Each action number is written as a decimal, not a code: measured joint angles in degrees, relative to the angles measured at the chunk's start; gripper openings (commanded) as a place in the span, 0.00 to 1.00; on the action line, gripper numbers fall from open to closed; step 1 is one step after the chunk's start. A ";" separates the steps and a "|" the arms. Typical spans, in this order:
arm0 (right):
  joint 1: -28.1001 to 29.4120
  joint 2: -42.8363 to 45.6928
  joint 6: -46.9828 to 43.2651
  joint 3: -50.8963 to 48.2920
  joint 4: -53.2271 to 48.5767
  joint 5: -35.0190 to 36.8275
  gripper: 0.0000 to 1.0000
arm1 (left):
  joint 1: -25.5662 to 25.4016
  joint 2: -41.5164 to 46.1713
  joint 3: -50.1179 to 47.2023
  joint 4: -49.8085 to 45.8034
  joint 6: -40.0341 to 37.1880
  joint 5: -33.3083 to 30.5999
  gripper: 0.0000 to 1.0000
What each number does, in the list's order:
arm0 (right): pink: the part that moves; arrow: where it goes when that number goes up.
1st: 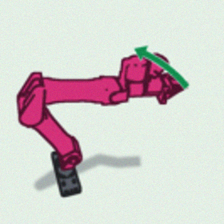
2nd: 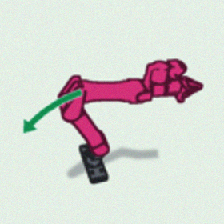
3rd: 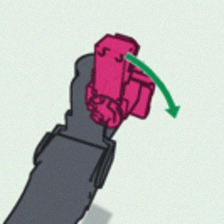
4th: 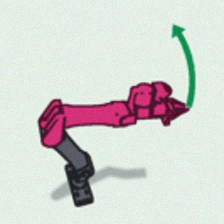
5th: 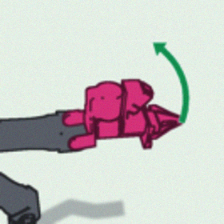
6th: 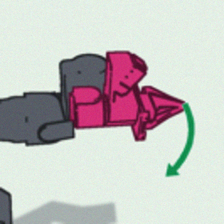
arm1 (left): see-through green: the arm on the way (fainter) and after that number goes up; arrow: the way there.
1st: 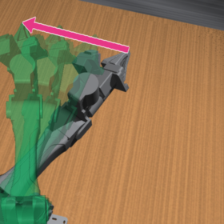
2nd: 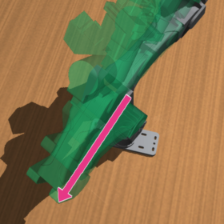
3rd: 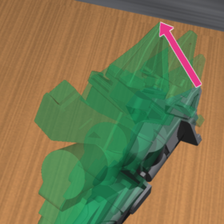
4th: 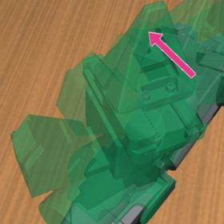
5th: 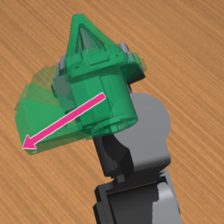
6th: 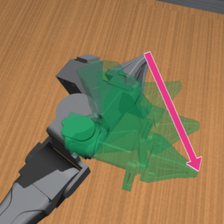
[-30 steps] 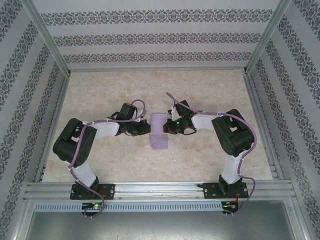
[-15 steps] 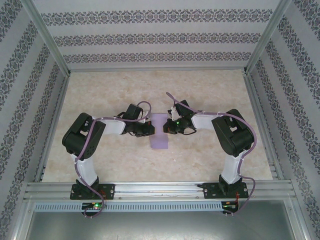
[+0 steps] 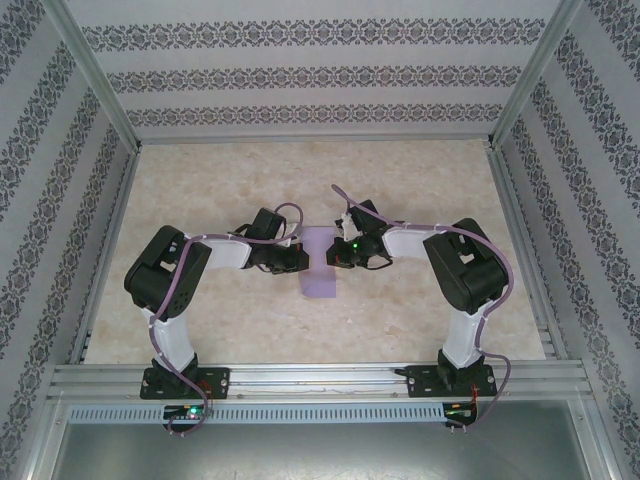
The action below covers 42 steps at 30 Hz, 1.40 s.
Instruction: Fold a paper plane with a square sheet of paper (fold left side to right side)
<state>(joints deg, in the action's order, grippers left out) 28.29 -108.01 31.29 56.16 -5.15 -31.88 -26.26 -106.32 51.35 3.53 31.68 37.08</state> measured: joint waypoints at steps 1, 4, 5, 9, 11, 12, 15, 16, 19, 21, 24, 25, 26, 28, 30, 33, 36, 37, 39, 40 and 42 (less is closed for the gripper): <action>0.00 0.07 0.02 0.00 -0.02 0.00 0.00 | 0.00 -0.04 0.00 0.02 -0.02 0.00 0.04; 0.00 0.17 0.22 0.13 -0.24 0.07 0.00 | 0.00 -0.11 0.02 0.02 -0.17 0.02 0.04; 0.00 0.22 0.24 0.17 -0.31 0.09 0.00 | 0.00 -0.13 0.02 0.02 -0.17 0.02 0.04; 0.00 0.74 0.44 0.24 -1.27 0.35 0.00 | 0.00 -0.13 0.04 0.02 -0.20 0.00 0.04; 0.00 1.42 0.52 0.24 -1.68 0.35 0.00 | 0.00 -0.13 0.04 0.00 -0.20 0.00 0.04; 0.00 1.97 0.70 0.24 -1.70 0.33 0.00 | 0.00 -0.13 0.04 0.00 -0.20 0.02 0.04; 0.02 3.15 1.51 0.26 -1.31 0.07 0.00 | 0.00 -0.20 0.09 0.00 -0.20 0.04 0.04; 0.09 3.28 1.66 0.31 -1.03 -0.15 0.00 | 0.00 -0.22 0.17 -0.09 -0.20 0.04 0.04; 0.37 3.28 2.23 0.44 0.09 -0.74 0.00 | 0.00 -0.31 0.24 -0.11 -0.20 0.07 0.04; 0.72 3.15 2.89 0.85 0.63 -1.03 0.00 | 0.00 -0.33 0.28 -0.20 -0.20 0.09 0.04; 1.25 1.95 3.45 2.51 1.73 -1.64 0.00 | 0.00 -0.35 0.33 -0.24 -0.20 0.13 0.04; 1.51 1.42 3.54 3.13 2.08 -1.68 0.00 | 0.00 -0.35 0.33 -0.24 -0.20 0.15 0.04; 1.60 0.79 3.72 3.65 2.47 -1.81 0.00 | 0.02 -0.35 0.33 -0.24 -0.20 0.20 0.04; 1.90 -0.52 4.20 4.55 3.10 -2.05 0.00 | 0.02 -0.35 0.33 -0.24 -0.20 0.22 0.04; 2.14 -1.62 4.55 5.05 3.54 -2.08 0.00 | 0.02 -0.35 0.33 -0.24 -0.20 0.22 0.04; 2.25 -3.37 4.76 5.38 4.11 -2.03 0.00 | 0.02 -0.37 0.33 -0.24 -0.20 0.22 0.04; 2.25 -4.90 4.81 5.40 4.13 -1.86 0.00 | 0.02 -0.35 0.33 -0.24 -0.20 0.22 0.04; 2.25 -5.29 4.87 5.40 4.24 -1.84 0.00 | 0.02 -0.35 0.33 -0.24 -0.20 0.22 0.04; 2.23 -5.49 4.98 5.66 4.28 -1.75 0.00 | 0.00 -0.42 0.33 -0.20 -0.20 0.22 0.04; 2.23 -5.57 4.98 5.73 4.28 -1.68 0.00 | 0.02 -0.42 0.33 -0.22 -0.20 0.24 0.04; 2.23 -5.64 5.01 5.73 4.28 -1.64 0.00 | 0.02 -0.42 0.33 -0.22 -0.20 0.24 0.04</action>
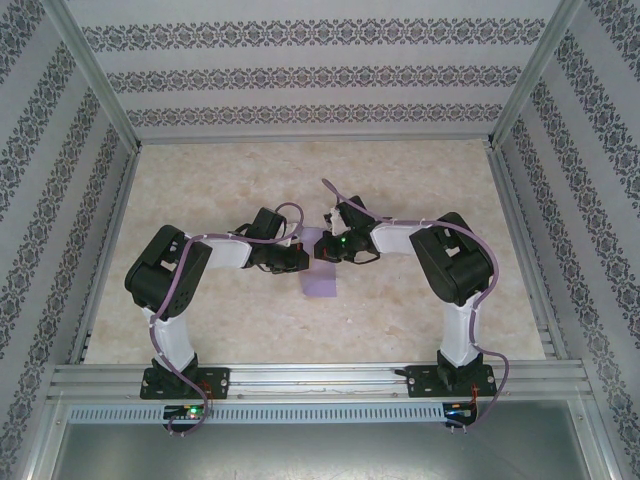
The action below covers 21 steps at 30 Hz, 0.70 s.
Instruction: Fold a paper plane with a square sheet of paper (fold left side to right side)
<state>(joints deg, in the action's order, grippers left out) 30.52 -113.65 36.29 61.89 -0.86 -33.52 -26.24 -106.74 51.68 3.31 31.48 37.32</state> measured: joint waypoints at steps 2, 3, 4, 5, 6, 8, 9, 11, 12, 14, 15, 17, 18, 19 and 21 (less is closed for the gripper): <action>0.00 0.00 0.02 0.00 -0.07 0.09 0.00 | 0.00 0.00 0.00 0.00 0.00 0.00 0.04; 0.00 0.00 0.07 0.00 -0.13 0.17 0.00 | 0.00 0.02 -0.02 0.02 0.00 0.02 0.04; 0.00 0.00 0.22 0.00 -0.17 0.28 0.00 | 0.00 0.04 -0.09 0.04 0.00 0.02 0.04; 0.00 0.00 0.28 0.00 -0.17 0.37 0.00 | 0.00 0.09 -0.22 0.17 -0.02 0.02 0.04; -0.02 0.00 0.46 -0.02 -0.17 0.48 0.00 | 0.00 0.24 -0.48 0.42 -0.02 0.02 0.04; -0.04 0.00 0.85 -0.07 -0.13 0.66 0.00 | -0.02 0.57 -1.18 1.25 -0.02 0.02 0.04; -0.04 0.00 0.90 -0.13 0.02 0.63 0.00 | -0.02 0.83 -1.68 1.79 -0.02 0.02 0.04; -0.09 0.00 1.07 -0.22 0.26 0.63 0.00 | -0.02 1.55 -2.99 2.82 0.00 0.02 0.04; -0.09 -0.02 1.07 -0.28 0.39 0.61 0.00 | -0.02 2.01 -3.82 3.43 0.02 0.04 0.04; 0.00 -0.02 1.07 -0.46 0.72 0.55 0.00 | -0.02 2.91 -5.51 4.74 0.04 0.15 0.04; -0.02 -0.02 1.07 -0.46 0.74 0.48 0.00 | -0.02 3.32 -6.32 5.44 0.07 0.15 0.04; -0.02 -0.04 1.07 -0.50 0.85 0.44 0.00 | -0.02 4.00 -7.69 6.71 0.09 0.15 0.04; -0.02 -0.04 1.07 -0.50 0.87 0.46 0.00 | -0.02 4.33 -8.28 7.21 0.13 0.15 0.04; -0.02 -0.04 1.07 -0.50 0.87 0.46 0.00 | -0.02 4.66 -8.83 7.61 0.24 0.15 0.04; -0.02 -0.04 1.07 -0.55 0.90 0.46 0.00 | -0.02 5.49 -9.92 8.04 0.28 0.15 0.04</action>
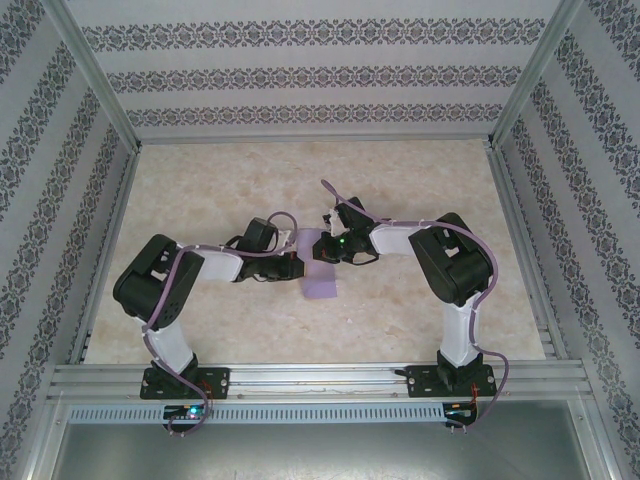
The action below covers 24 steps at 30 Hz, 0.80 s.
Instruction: Fold a paper plane with a square sheet of paper (fold left side to right side)
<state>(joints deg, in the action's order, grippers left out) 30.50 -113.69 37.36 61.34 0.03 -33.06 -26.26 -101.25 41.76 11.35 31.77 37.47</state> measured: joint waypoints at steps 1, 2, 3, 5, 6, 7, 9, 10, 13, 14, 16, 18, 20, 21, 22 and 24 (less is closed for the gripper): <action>0.00 0.00 0.00 0.00 0.00 0.00 0.00 | 0.00 0.42 -0.50 0.07 0.04 0.00 0.04; 0.00 0.00 0.00 0.00 0.00 0.00 0.00 | 0.00 0.76 -0.90 0.07 0.17 0.00 0.04; 0.00 0.00 0.00 -0.02 0.02 -0.02 0.00 | 0.00 1.16 -1.33 0.07 0.24 0.02 0.04; 0.00 0.02 -0.02 -0.20 0.28 -0.04 0.00 | 0.00 1.86 -1.90 -0.24 0.48 0.04 0.04; 0.00 0.04 -0.02 -0.35 0.52 -0.09 0.00 | 0.00 2.23 -2.03 -0.85 0.66 0.04 0.04; 0.00 0.07 -0.02 -0.42 0.68 -0.15 0.00 | 0.00 2.62 -2.10 -1.68 0.87 0.04 0.04; -0.02 0.07 -0.02 -0.52 0.90 -0.31 0.00 | 0.00 3.34 -2.08 -3.80 1.29 0.07 0.05; -0.02 0.07 -0.02 -0.57 1.05 -0.33 0.00 | 0.00 3.76 -1.97 -5.14 1.49 0.07 0.05; -0.02 0.07 -0.02 -0.61 1.11 -0.42 0.00 | 0.00 4.17 -0.20 -8.57 1.73 0.26 0.05; -0.02 0.07 -0.02 -0.61 1.11 -0.44 0.00 | 0.00 4.15 0.63 -9.31 1.70 0.35 0.05; -0.13 0.07 -0.04 -0.61 1.11 -0.48 0.00 | 0.00 3.85 3.19 -10.21 1.73 0.92 0.04; -0.13 0.07 -0.04 -0.61 1.09 -0.48 0.00 | 0.00 3.06 5.22 -9.90 1.88 1.60 0.04; -0.13 0.07 -0.04 -0.61 1.09 -0.50 0.00 | 0.00 1.90 6.21 -8.87 2.40 2.34 0.04; -0.13 0.07 -0.04 -0.61 1.09 -0.50 0.00 | 0.00 1.03 6.34 -8.26 2.82 2.84 0.04; -0.13 0.07 -0.04 -0.61 1.09 -0.50 0.00 | -0.04 0.20 6.36 -8.00 3.10 3.10 0.04; -0.13 0.07 -0.04 -0.61 1.11 -0.50 0.00 | -0.31 -1.77 6.36 -7.67 3.67 3.58 0.04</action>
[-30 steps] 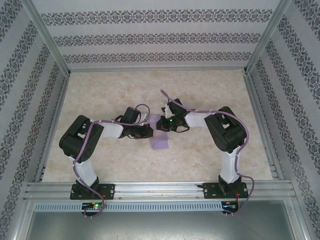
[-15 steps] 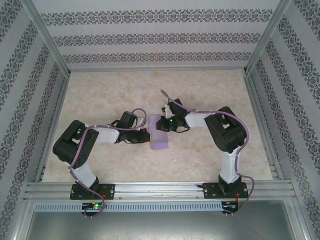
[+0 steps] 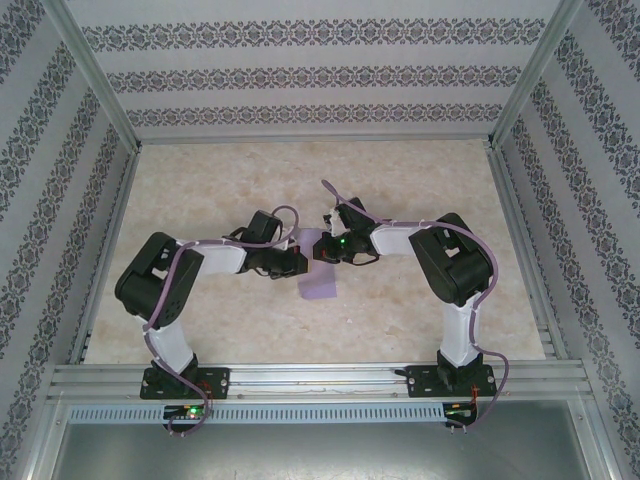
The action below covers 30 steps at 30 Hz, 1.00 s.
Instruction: Fold a paper plane with a square sheet of paper (fold left side to right side)
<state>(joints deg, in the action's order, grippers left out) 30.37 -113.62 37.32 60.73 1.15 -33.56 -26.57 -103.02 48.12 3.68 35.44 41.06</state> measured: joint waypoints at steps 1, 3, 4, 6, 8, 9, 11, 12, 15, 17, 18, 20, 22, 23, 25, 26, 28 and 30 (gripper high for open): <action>0.00 0.00 0.00 0.00 -0.02 0.00 0.00 | -0.24 -0.81 -0.02 0.17 0.28 0.42 0.04; 0.00 0.00 0.00 0.00 -0.02 0.00 0.00 | -0.72 -1.88 -0.22 0.85 0.85 1.14 0.04; 0.00 0.00 -0.02 0.00 -0.02 0.02 0.00 | -0.83 -1.88 -0.33 1.33 1.03 1.20 0.04; 0.00 0.00 -0.04 0.00 -0.04 0.02 0.00 | -0.87 -1.88 -0.81 2.16 1.09 1.44 0.04; 0.00 0.00 -0.07 0.00 -0.04 0.02 0.00 | -0.85 -1.79 -1.42 3.17 1.09 1.64 0.04; 0.00 0.00 -0.09 0.00 -0.04 0.02 0.00 | -0.85 -1.62 -1.79 3.65 1.07 1.60 0.04; 0.00 0.00 -0.17 0.00 -0.07 0.02 0.00 | -0.85 -1.14 -2.69 4.44 1.03 1.57 0.04; 0.00 0.00 -0.17 0.00 -0.07 0.04 0.00 | -0.85 -0.76 -3.26 4.59 0.98 1.55 0.04; 0.00 0.00 -0.17 0.02 -0.09 0.04 0.00 | -0.87 0.68 -5.05 4.61 0.74 1.49 0.04; 0.00 0.00 -0.17 0.00 -0.09 0.04 0.00 | -0.87 1.60 -6.10 4.52 0.50 1.38 0.04; 0.00 0.00 -0.20 0.02 -0.11 0.04 0.00 | -0.87 2.12 -6.67 4.44 0.31 1.36 0.04; 0.00 0.00 -0.20 0.00 -0.13 0.04 0.00 | -0.87 2.86 -7.45 4.09 -0.24 1.36 0.04; 0.00 0.00 -0.22 0.02 -0.17 0.07 0.00 | -0.98 3.52 -7.93 3.23 -0.90 1.33 0.04; 0.00 0.00 -0.22 0.02 -0.20 0.07 0.00 | -1.09 3.76 -8.04 2.93 -1.16 1.31 0.04; 0.00 0.00 -0.24 0.02 -0.20 0.07 0.00 | -1.18 4.22 -8.31 2.05 -1.86 1.18 0.04; 0.00 0.00 -0.26 0.02 -0.22 0.07 0.00 | -1.20 4.42 -8.50 1.73 -2.14 1.18 0.04; 0.00 0.00 -0.42 0.02 -0.22 0.07 0.00 | -1.22 4.96 -9.01 1.38 -2.51 1.18 0.04; 0.00 0.00 -0.42 0.02 -0.22 0.07 0.00 | -1.25 5.44 -9.44 1.03 -2.84 1.18 0.04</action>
<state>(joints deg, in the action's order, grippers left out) 30.37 -113.62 36.91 60.75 0.93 -33.50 -27.81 -97.58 38.68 4.71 32.60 42.24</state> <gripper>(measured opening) 0.043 0.044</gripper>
